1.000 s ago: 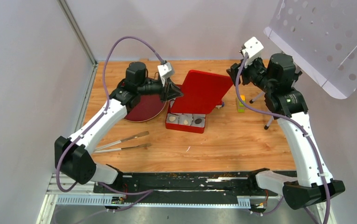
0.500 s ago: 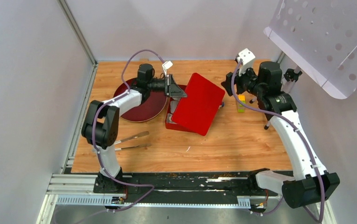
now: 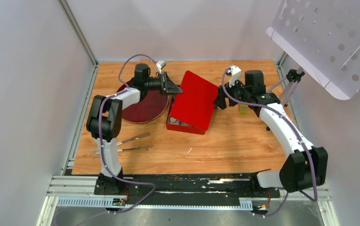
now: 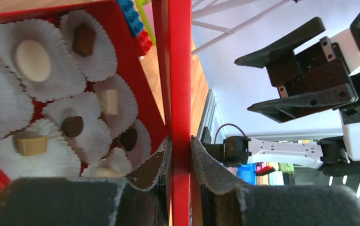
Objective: Pack the chocolate
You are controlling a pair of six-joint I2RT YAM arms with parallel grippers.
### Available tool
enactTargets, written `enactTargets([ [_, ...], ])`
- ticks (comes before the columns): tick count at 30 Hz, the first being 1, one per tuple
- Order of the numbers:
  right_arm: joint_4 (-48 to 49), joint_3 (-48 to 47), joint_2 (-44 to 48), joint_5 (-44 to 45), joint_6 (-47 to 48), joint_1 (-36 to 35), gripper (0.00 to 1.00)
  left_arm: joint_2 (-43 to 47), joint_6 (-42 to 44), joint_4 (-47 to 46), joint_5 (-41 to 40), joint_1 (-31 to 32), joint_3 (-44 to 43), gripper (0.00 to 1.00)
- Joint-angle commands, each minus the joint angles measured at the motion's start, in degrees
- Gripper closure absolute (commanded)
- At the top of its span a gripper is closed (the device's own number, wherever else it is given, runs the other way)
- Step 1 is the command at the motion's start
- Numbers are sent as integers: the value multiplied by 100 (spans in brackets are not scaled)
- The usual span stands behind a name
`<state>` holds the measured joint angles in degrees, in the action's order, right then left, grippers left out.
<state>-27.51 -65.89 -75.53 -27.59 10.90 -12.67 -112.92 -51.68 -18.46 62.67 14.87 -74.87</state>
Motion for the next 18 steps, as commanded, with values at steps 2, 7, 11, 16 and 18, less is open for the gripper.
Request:
enactTargets([
  [2,189,-9,-689,-438,-819,26,21,-419,-203,-444,-126,-140,-298,77],
  [7,499,-137,-1447,-914,-1339,27,19,-575,-164,-439,-167,-222,-331,77],
  [11,634,-382,-1996,-815,-1482,27,17,-580,-106,-409,-218,-336,-286,76],
  [16,630,-857,-2746,-899,-1536,27,17,-587,-68,-421,-279,-431,-125,75],
  [18,578,-1060,-3003,-1036,-1590,15,18,-578,-20,-310,-322,-433,-106,72],
])
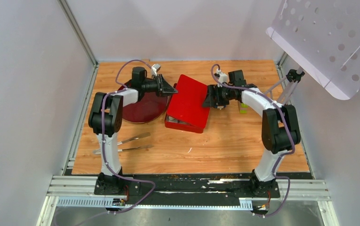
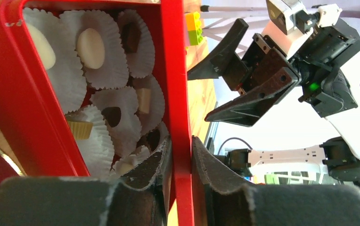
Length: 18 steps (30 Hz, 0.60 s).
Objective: Pack the chocolate
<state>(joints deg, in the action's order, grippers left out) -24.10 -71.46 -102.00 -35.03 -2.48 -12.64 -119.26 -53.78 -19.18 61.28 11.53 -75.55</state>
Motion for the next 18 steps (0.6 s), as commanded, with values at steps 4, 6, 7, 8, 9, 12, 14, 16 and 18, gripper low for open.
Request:
enactTargets([
  [4,195,-735,-618,-426,-150,-27,26,71,282,-33,-329,-98,-20,66],
  [6,228,-760,-665,-408,-137,-36,31,74,347,29,-398,-98,-60,64],
  [7,230,-776,-672,-401,-126,-41,32,87,414,96,-430,-98,-84,64],
  [8,234,-780,-681,-408,-124,-37,34,100,541,291,-478,-98,-132,64],
  [9,245,-781,-691,-408,-121,-36,36,109,767,633,-565,-98,-223,63],
  [12,316,-782,-722,-402,-136,-60,40,177,1722,1971,-927,-98,-587,57],
  [14,348,-794,-734,-392,-124,-77,41,229,2228,2644,-1120,-98,-776,51],
  [16,388,-784,-733,-380,-126,-112,41,319,2563,3105,-1324,-98,-924,23],
  [18,429,-749,-718,-360,-121,-130,41,420,2814,3377,-1383,-98,-1036,0],
])
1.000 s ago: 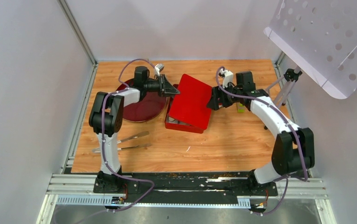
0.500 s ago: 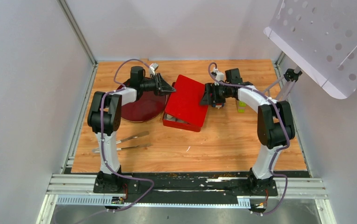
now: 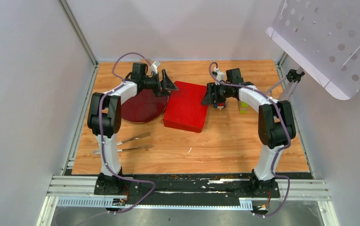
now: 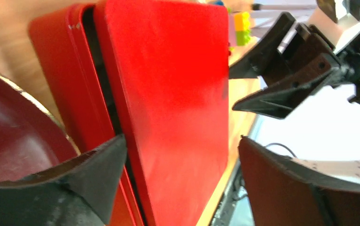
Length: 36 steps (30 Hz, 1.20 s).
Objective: Pack the chocolate
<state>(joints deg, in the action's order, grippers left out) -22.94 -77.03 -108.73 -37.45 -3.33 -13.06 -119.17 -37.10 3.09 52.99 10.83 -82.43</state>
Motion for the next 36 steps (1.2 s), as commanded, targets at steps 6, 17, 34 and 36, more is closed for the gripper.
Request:
enactTargets([
  [6,425,-2,5,-38,14,-92,41,845,1665,2085,-997,-28,-546,0],
  [17,253,93,120,179,95,-39,35,954,2648,2105,-2072,59,-403,0],
  [34,920,638,496,-498,-370,21,31,964,2283,765,-623,640,655,0],
  [36,950,665,518,-463,-383,31,31,958,2231,687,-463,760,692,0],
])
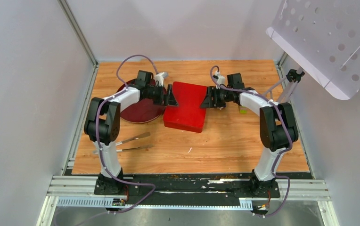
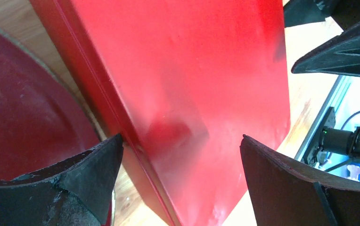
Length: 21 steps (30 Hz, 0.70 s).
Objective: Pack the chocolate
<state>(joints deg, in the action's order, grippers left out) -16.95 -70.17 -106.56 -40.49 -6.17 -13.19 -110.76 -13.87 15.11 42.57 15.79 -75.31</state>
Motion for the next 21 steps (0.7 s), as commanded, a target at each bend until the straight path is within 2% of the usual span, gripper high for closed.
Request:
enactTargets([
  [1,304,-31,298,-179,-95,49,31,120,-67,-536,642,319,-2,0],
  [6,-77,-195,227,22,-266,171,31,250,-71,-430,625,532,179,0],
  [10,-97,-199,170,9,-383,351,31,481,-63,-373,116,592,429,0],
  [15,-78,-231,176,120,-345,440,32,655,459,242,-867,467,198,0],
  [19,-69,-244,263,315,-94,451,33,610,680,355,-1143,344,-145,0],
  [21,-187,-302,419,331,330,452,35,591,821,482,-1311,337,-365,0],
])
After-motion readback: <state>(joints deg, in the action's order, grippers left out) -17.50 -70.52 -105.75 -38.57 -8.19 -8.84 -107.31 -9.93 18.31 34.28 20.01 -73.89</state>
